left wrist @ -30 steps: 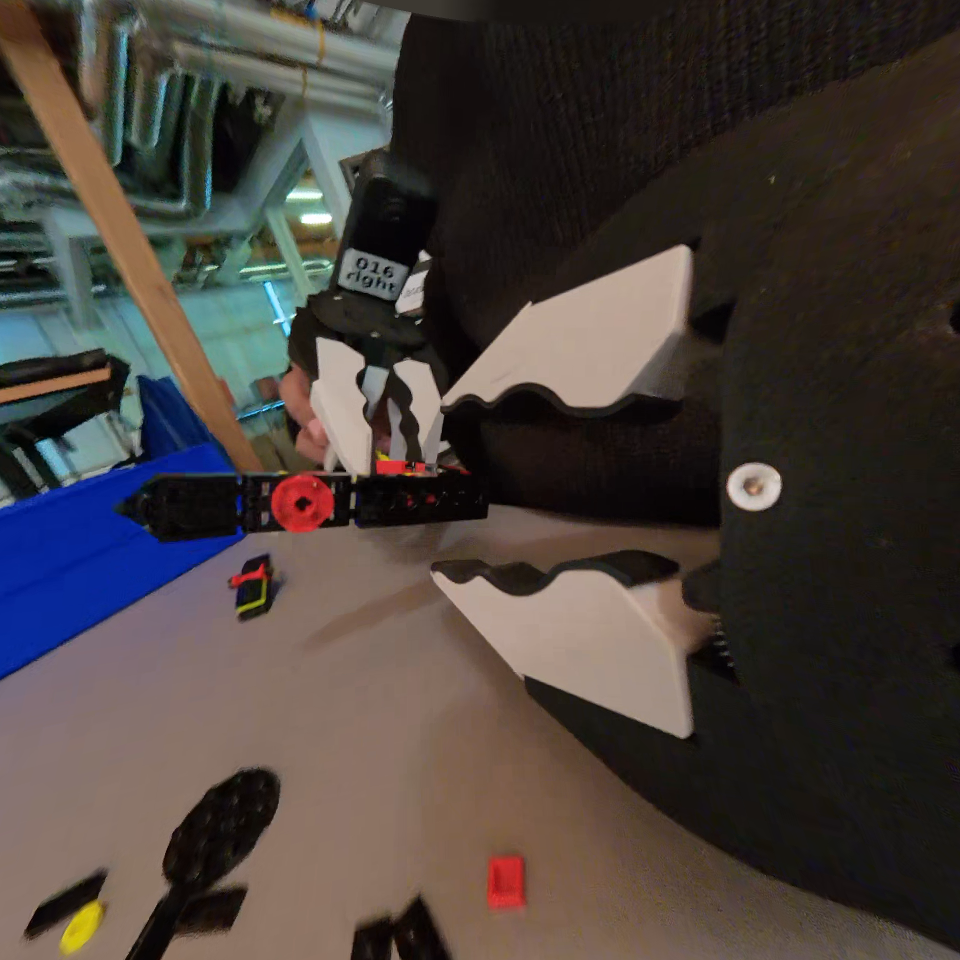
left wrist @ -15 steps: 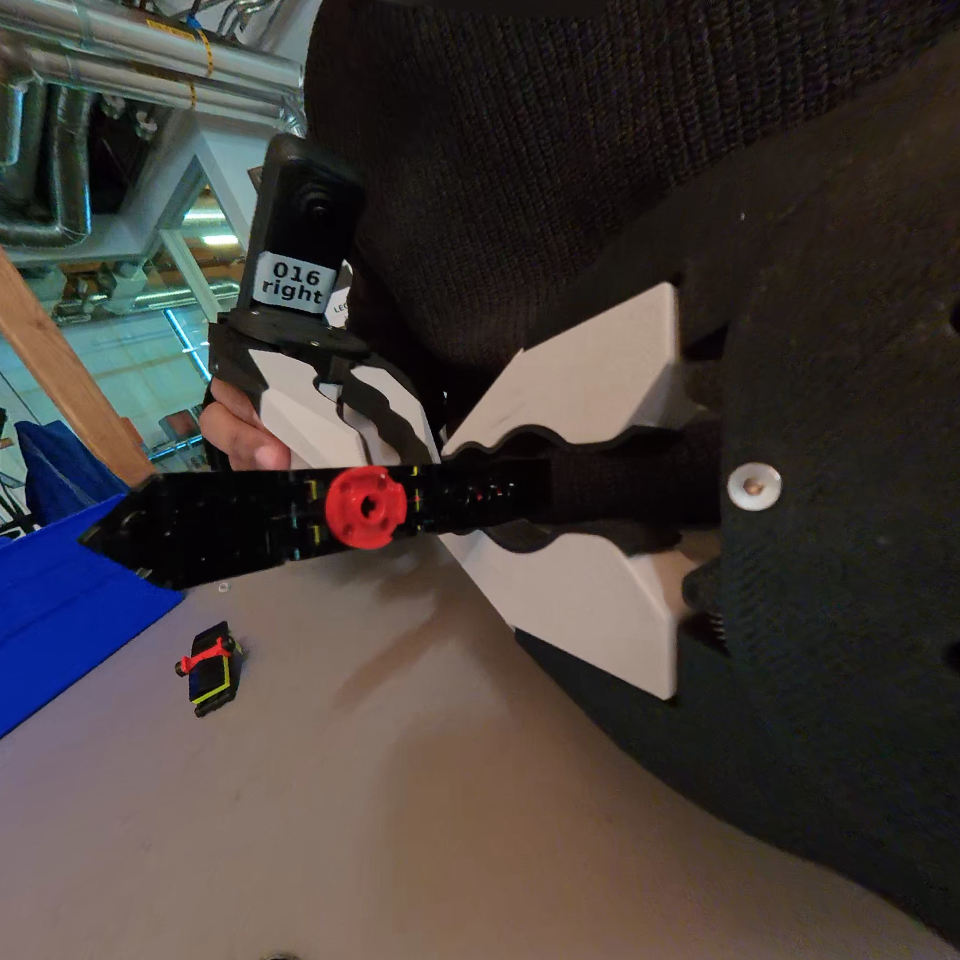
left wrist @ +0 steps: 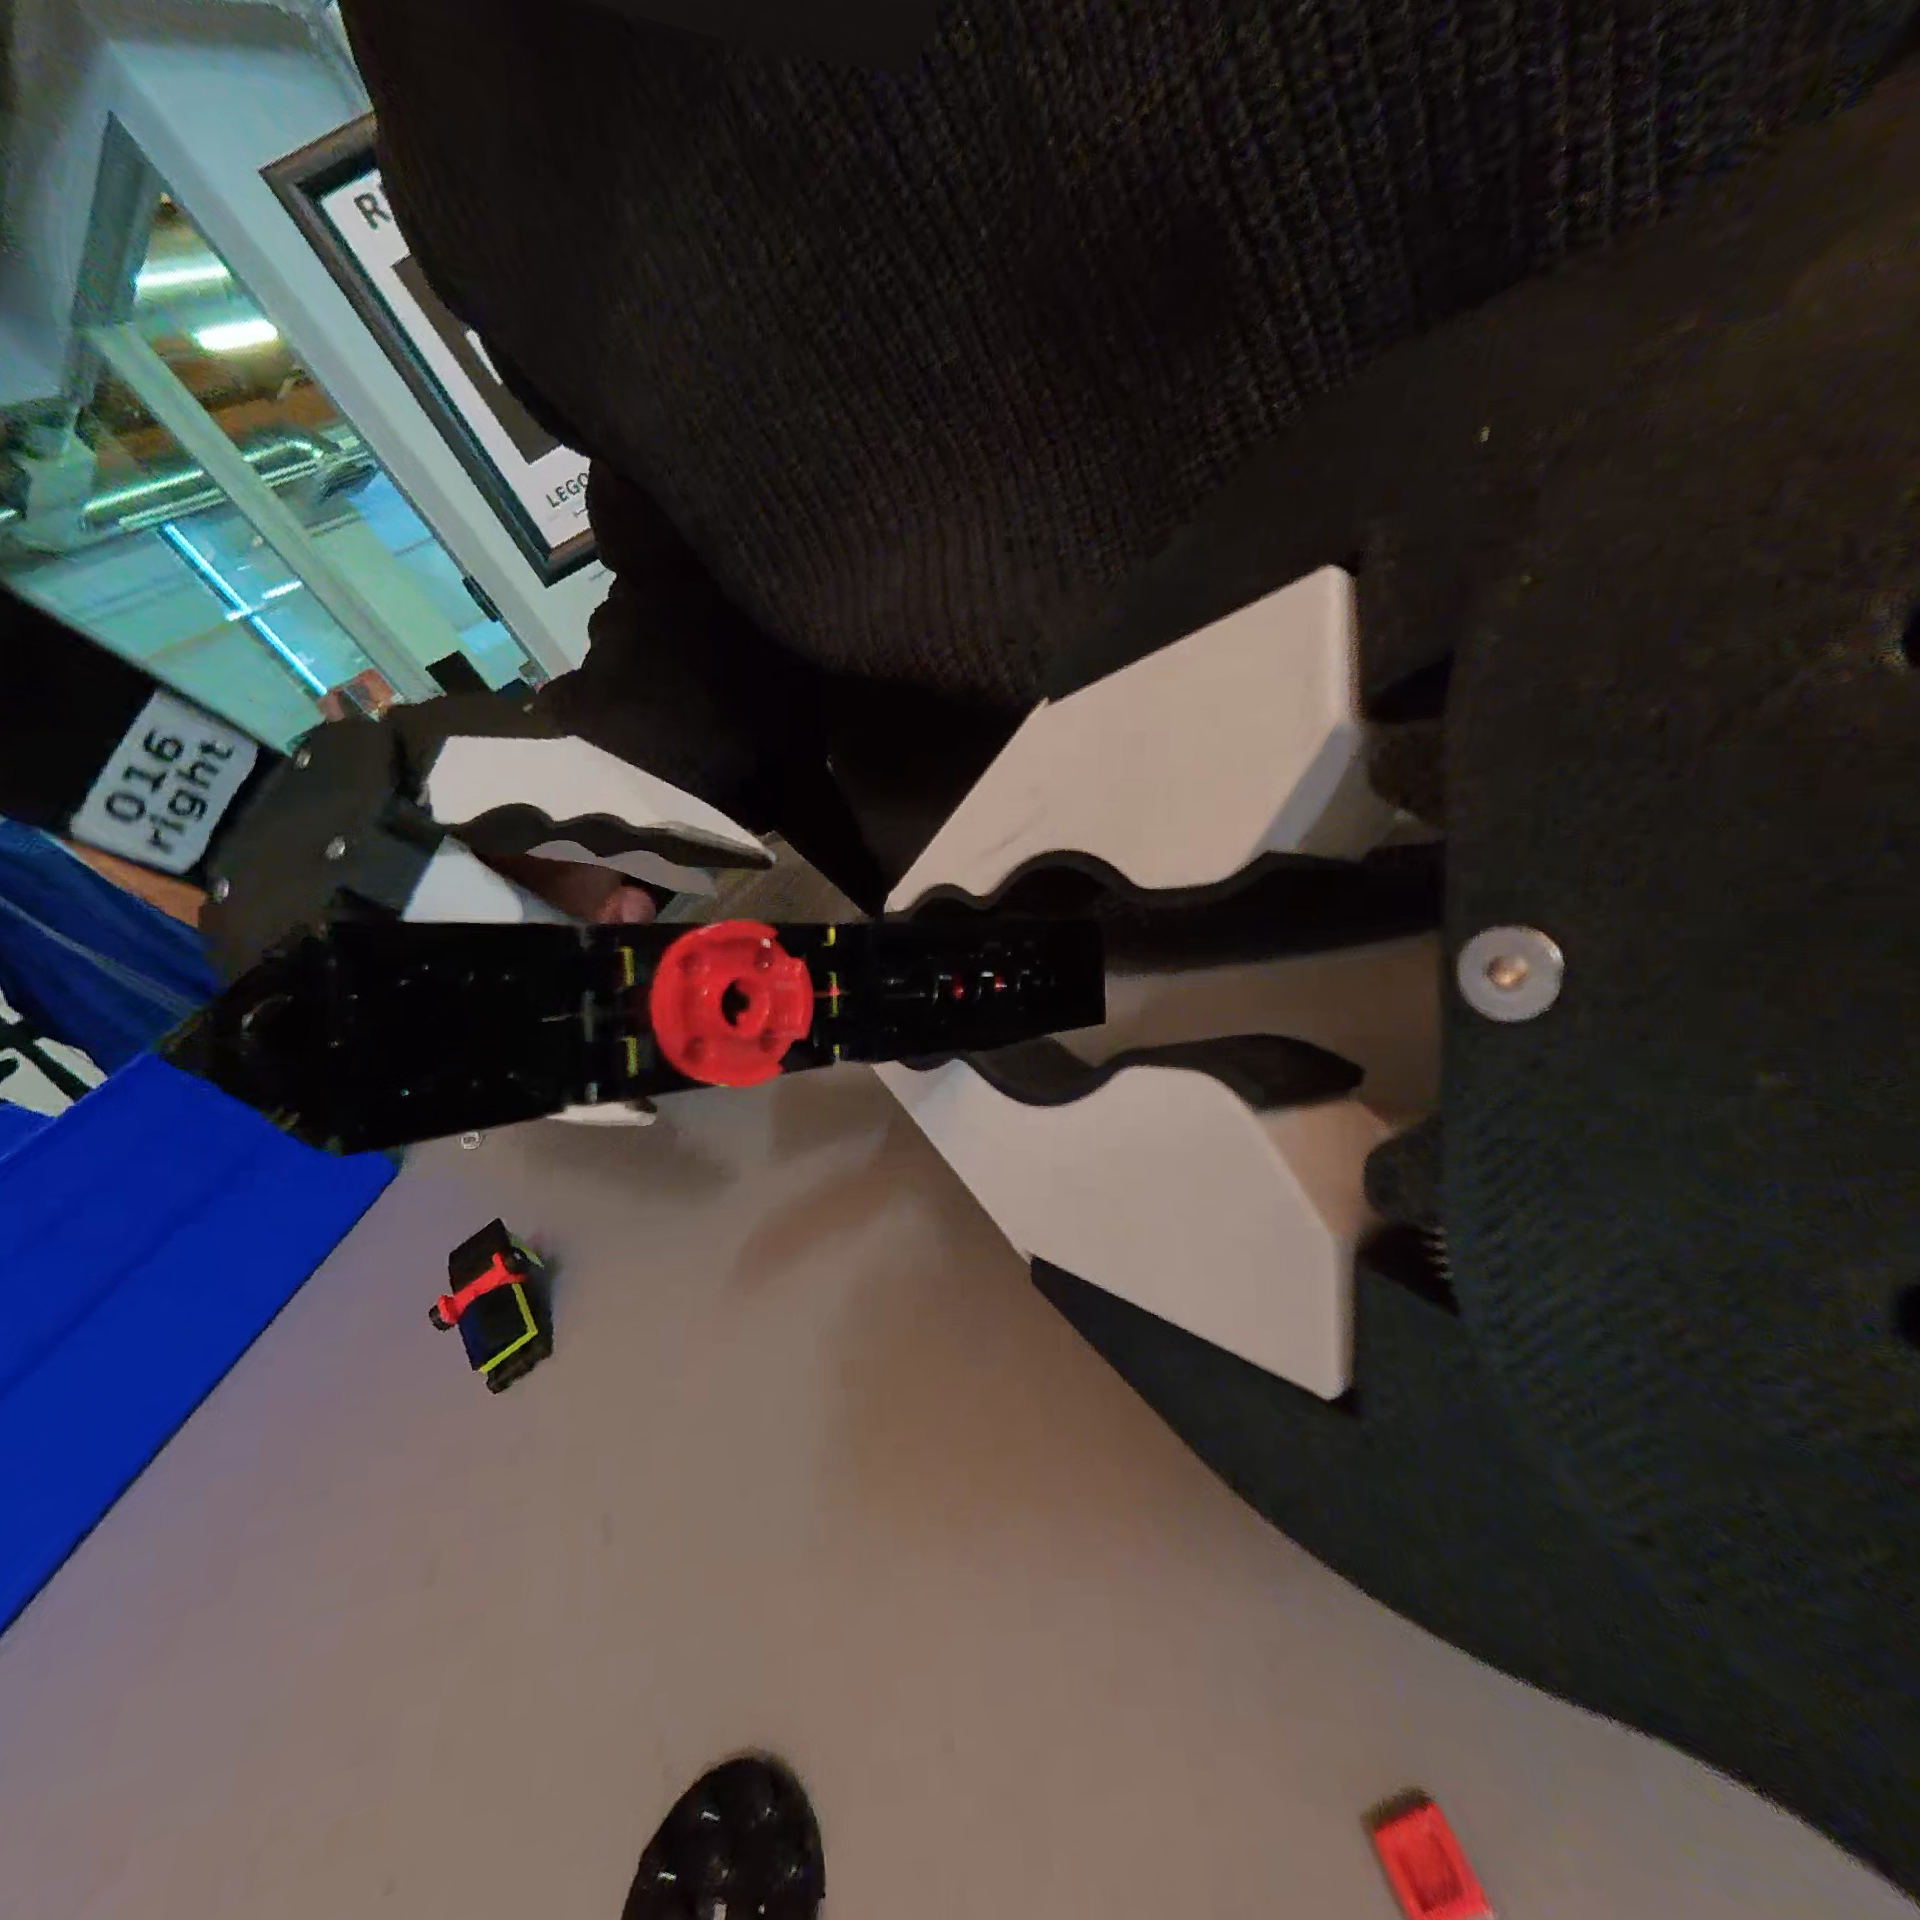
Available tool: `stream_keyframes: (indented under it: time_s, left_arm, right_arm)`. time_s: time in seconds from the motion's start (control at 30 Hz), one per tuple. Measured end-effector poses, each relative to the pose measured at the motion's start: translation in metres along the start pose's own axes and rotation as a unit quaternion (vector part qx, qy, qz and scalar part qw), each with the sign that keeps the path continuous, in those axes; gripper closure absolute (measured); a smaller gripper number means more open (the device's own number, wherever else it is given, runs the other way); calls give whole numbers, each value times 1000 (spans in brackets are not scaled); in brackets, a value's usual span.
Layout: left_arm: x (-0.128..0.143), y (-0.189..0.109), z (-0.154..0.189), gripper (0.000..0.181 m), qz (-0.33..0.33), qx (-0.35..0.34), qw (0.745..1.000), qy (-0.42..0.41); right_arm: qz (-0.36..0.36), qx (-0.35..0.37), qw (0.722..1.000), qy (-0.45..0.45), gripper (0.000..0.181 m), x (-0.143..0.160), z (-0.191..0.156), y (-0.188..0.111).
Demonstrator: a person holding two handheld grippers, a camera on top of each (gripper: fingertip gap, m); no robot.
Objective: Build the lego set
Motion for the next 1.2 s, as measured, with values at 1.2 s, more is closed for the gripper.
stream_keyframes:
  time_s: [1.2]
  left_arm:
    - [-30, -11, 20, 120, 78, -135, 987, 36]
  right_arm:
    - [41, -11, 993, 108, 150, -5, 15, 3]
Point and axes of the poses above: each gripper's, where its closed fingertips meet, y out along the fingers, x out of its underside, z = x × y across the jaws, the point moved 7 cm from there along -y, back along the fingers, and after that the axes turned 5 degrees about x, right-handed, at the moved point
